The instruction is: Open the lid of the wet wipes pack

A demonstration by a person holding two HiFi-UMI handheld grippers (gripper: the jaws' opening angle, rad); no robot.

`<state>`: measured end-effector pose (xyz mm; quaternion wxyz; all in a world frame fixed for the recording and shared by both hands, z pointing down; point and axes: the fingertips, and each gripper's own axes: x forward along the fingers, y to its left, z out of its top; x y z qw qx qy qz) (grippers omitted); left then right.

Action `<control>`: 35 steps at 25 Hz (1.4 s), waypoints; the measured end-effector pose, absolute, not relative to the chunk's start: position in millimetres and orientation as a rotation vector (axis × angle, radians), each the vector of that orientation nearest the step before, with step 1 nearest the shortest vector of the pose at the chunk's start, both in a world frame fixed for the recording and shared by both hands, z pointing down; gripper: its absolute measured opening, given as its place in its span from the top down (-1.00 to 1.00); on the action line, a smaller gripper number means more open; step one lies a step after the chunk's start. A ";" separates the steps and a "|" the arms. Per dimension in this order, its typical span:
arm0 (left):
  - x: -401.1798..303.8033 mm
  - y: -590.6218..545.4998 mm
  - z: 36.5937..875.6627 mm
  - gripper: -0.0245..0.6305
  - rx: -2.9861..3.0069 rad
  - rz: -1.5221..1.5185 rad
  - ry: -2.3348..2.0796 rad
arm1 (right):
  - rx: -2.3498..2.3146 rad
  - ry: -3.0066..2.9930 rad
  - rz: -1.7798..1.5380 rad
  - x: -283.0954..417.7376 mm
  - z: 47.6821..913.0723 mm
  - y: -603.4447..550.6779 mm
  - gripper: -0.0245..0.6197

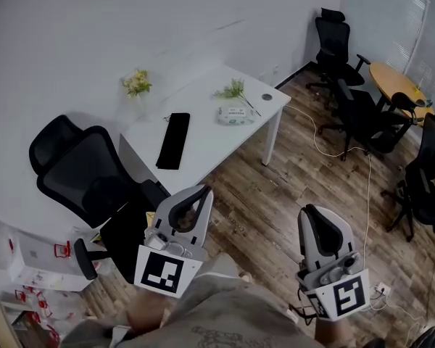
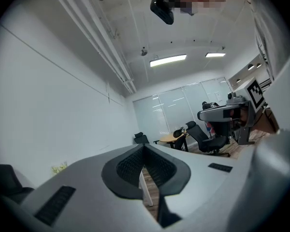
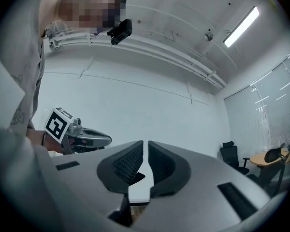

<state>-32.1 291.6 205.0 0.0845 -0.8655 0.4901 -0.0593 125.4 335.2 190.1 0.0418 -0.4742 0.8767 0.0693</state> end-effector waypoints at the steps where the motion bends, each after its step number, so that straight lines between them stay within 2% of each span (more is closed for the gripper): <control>1: -31.9 288.3 206.9 0.87 -2.581 -0.183 1.463 | -1.454 2.689 0.202 125.4 193.3 331.4 0.79; 3: -31.6 280.7 209.7 0.87 -2.576 -0.194 1.466 | -1.476 2.706 0.175 127.3 201.3 321.9 0.36; 4: -31.3 276.9 211.0 0.87 -2.574 -0.196 1.467 | -1.488 2.708 0.168 129.0 204.4 317.1 0.31; 16: -31.4 192.2 231.8 0.87 -2.581 -0.206 1.474 | -1.507 2.768 0.175 128.1 231.1 230.6 0.30; 35: -68.7 -55.3 265.5 0.87 -2.612 -0.405 1.472 | -1.521 2.964 0.046 79.9 266.3 -23.8 0.30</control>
